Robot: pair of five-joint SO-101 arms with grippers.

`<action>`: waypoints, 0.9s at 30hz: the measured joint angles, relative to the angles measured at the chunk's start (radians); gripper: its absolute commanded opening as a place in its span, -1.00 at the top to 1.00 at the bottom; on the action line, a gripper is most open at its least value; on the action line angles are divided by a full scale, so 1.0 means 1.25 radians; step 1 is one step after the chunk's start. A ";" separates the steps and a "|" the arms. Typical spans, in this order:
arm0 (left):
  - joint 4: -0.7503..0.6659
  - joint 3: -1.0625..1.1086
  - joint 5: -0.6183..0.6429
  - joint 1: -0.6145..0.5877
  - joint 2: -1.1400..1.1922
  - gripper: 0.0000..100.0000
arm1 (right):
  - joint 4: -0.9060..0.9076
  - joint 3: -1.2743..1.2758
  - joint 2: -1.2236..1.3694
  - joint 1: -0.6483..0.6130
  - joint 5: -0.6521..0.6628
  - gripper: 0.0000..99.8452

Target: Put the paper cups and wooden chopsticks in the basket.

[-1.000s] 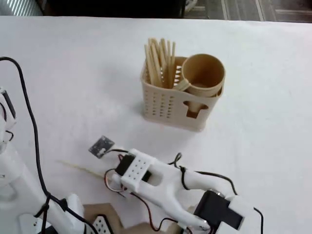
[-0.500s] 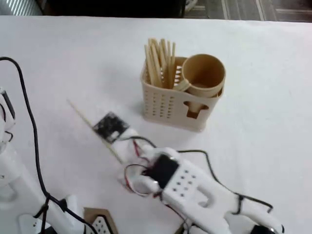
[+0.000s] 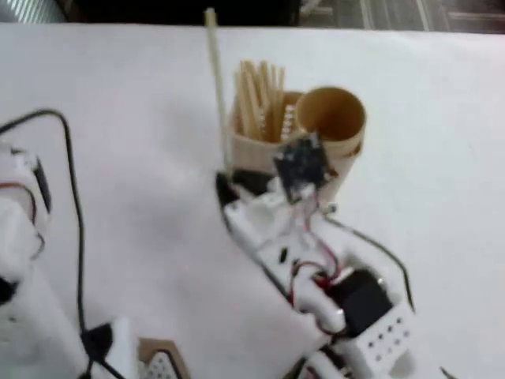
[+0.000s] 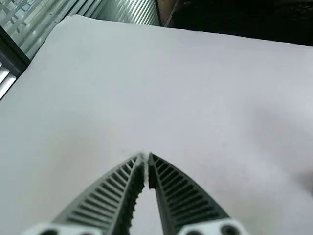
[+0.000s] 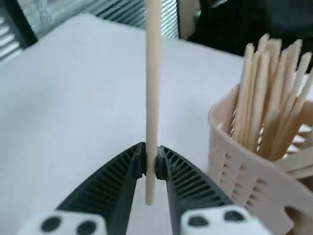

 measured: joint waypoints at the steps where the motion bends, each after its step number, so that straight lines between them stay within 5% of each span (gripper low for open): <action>1: 0.000 0.017 0.000 0.007 -0.022 0.92 | -0.039 0.000 0.007 0.015 0.000 0.97; 14: -0.195 0.455 0.000 0.027 -0.266 0.92 | -0.481 0.000 0.334 0.204 0.001 0.97; 27: -0.301 0.717 0.000 0.027 -0.450 0.92 | -0.509 -0.022 0.463 0.244 0.036 0.74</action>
